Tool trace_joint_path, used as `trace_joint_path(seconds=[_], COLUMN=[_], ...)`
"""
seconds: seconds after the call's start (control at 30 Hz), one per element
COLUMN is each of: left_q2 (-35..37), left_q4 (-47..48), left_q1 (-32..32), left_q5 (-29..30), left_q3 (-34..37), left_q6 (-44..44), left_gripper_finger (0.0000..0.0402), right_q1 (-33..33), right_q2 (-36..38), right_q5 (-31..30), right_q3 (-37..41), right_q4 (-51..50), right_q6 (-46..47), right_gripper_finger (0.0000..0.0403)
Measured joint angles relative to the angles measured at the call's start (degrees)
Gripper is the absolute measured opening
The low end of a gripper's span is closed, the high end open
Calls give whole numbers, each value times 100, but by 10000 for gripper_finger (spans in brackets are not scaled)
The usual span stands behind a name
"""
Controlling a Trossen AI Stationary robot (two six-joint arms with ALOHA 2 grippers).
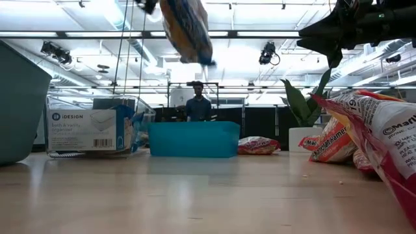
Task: Sort Maruchan noodles
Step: Put the blue noodle pack into the transparent bin
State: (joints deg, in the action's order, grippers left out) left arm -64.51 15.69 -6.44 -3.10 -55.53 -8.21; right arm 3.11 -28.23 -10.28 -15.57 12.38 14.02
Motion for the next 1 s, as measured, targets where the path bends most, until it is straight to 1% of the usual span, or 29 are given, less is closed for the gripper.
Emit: trace_joint_path(seconds=[0.13,0.27,0.37,0.5,0.57,0.7,0.87,1.0], left_q2=[613,1021,1176,1226,1221,1202,1218,1218], left_q4=[681,1582,2344,3025,3310,3590,3823,4014], left_q1=[524,1098,1463,1762,1856,1967,1990,1990], left_q5=[48,47,53,-14,-231,-672,-781,-1013], left_q3=[0,0,0,0,0,0,0,0], left_q6=[865,1870,2362,2854,3057,3320,3355,3356], left_gripper_finger=[5,5,5,6,6,6,6,6], right_q1=[1,2,2,2,2,2,1,0], right_q2=[0,0,0,0,0,0,0,0], right_q5=[0,0,-2,-4,-4,-6,-7,-4], right_q3=[0,0,0,0,0,0,0,0], right_q4=[1,0,1,7,17,42,44,44], right_q6=[0,0,0,0,0,0,0,0], right_gripper_finger=[144,144,144,144,144,144,144,144])
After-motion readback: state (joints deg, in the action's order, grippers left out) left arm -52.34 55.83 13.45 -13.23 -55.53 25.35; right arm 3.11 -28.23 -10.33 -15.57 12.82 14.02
